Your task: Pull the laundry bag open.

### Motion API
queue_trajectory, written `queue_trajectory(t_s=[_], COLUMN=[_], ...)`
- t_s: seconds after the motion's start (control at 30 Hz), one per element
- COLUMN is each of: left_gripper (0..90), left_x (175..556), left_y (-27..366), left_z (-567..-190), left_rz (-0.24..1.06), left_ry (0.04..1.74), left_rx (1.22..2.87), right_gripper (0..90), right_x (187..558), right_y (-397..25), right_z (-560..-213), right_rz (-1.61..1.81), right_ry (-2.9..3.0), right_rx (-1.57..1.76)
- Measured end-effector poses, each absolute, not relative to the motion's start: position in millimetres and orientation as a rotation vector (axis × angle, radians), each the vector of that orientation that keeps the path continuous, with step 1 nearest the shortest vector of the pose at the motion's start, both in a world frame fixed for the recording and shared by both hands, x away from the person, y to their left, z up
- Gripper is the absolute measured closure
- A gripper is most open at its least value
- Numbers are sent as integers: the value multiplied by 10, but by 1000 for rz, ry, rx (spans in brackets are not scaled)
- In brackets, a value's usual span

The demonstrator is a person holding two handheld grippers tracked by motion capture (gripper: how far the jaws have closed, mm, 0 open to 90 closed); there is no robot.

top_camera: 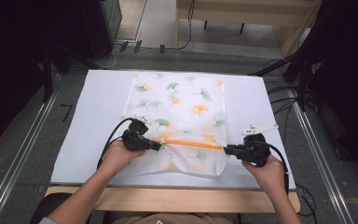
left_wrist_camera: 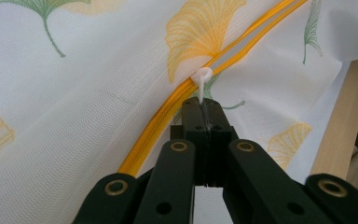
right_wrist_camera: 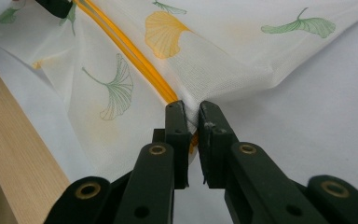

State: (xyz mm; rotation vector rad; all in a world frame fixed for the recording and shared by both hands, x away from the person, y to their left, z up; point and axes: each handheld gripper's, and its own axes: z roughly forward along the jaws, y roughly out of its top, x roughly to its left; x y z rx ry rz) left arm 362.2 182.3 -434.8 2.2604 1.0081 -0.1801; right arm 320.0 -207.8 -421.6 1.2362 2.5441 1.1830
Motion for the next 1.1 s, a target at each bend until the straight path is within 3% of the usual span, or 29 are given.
queue_trajectory(t_s=[1.1], left_gripper=[900], left_x=[3579], left_y=[2090], left_z=[-4338], left_rz=[-184], left_ry=[1072], left_rx=[2230], right_gripper=[850], right_x=[3291], right_y=[-2044], right_z=[-4228], right_rz=[1167], right_ry=[2570], right_rx=[1221])
